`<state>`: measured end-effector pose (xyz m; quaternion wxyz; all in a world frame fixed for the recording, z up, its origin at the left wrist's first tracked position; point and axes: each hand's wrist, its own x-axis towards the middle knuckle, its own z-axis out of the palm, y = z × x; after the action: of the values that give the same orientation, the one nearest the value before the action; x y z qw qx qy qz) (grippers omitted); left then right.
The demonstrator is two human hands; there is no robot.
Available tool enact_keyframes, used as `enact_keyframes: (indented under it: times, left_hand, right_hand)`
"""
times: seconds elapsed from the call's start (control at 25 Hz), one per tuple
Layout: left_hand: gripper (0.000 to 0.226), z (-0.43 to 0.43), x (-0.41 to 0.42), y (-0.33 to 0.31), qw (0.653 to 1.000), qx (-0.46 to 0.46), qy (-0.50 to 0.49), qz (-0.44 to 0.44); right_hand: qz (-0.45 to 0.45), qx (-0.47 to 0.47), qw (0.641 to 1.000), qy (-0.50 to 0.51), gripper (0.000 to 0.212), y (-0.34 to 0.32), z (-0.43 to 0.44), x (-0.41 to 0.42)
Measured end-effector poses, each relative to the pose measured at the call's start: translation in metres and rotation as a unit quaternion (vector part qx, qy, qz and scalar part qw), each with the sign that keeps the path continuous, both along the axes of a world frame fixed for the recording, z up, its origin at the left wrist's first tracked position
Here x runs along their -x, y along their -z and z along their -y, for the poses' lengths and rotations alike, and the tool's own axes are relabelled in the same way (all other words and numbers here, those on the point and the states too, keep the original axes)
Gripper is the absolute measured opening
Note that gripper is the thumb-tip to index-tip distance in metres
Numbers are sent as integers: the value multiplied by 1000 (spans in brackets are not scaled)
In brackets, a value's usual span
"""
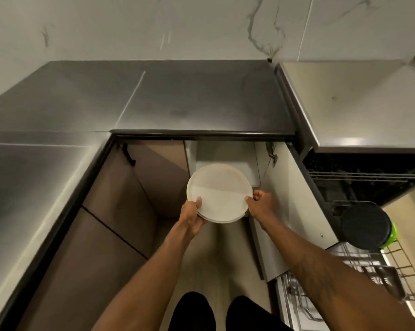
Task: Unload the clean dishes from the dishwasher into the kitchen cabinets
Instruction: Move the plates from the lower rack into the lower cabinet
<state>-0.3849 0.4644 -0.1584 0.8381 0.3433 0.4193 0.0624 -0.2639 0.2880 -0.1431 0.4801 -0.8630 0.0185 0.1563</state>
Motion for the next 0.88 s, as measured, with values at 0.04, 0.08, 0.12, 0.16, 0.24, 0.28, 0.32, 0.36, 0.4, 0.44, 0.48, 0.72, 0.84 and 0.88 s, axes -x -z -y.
enact_keyframes:
  times: [0.04, 0.08, 0.12, 0.16, 0.24, 0.28, 0.32, 0.36, 0.4, 0.44, 0.48, 0.72, 0.84, 0.88]
  left_hand:
    - [40, -8, -12, 22, 1000, -5, 4, 3]
    - [41, -16, -25, 42, 1000, -3, 3, 9]
    - [42, -24, -40, 58, 1000, 2, 6, 19]
    - [43, -30, -52, 69, 999, 9, 8, 36]
    - [45, -42, -74, 87, 997, 24, 7, 75]
    - [46, -47, -82, 96, 996, 26, 0, 91]
    - [48, -53, -92, 106, 993, 25, -6, 113]
    - [50, -59, -103, 117, 991, 14, -12, 132]
    - [51, -64, -115, 130, 989, 3, -19, 149]
    - [51, -69, -127, 140, 987, -5, -23, 159]
    - [51, -74, -139, 149, 986, -6, -28, 162]
    - [38, -95, -174, 172, 989, -51, -59, 126]
    - [47, -105, -189, 177, 978, -172, -67, 95]
    - [50, -104, -190, 173, 965, -237, -76, 80]
  right_hand:
    - [7, 8, 1000, 13, 28, 19, -7, -9]
    - [13, 14, 1000, 19, 28, 38, -13, -20]
    - [18, 17, 999, 28, 27, 53, -20, -32]
    - [18, 12, 999, 37, 26, 67, -25, -44]
    - [21, 4, 999, 47, 25, 93, -37, -64]
    - [34, 4, 998, 46, 24, 103, -43, -72]
    - [52, -3, 998, 45, 23, 115, -49, -81]
    - [71, -12, 996, 48, 20, 125, -54, -90]
    - [83, -22, 995, 50, 16, 140, -60, -100]
    - [89, -25, 995, 49, 11, 149, -64, -107]
    - [89, -31, 994, 49, 7, 159, -68, -117]
    - [49, -40, 996, 65, 11, 171, -77, -155]
    - [73, -114, 985, 111, 25, 171, -84, -165]
    - [92, -145, 976, 132, 28, 171, -88, -168]
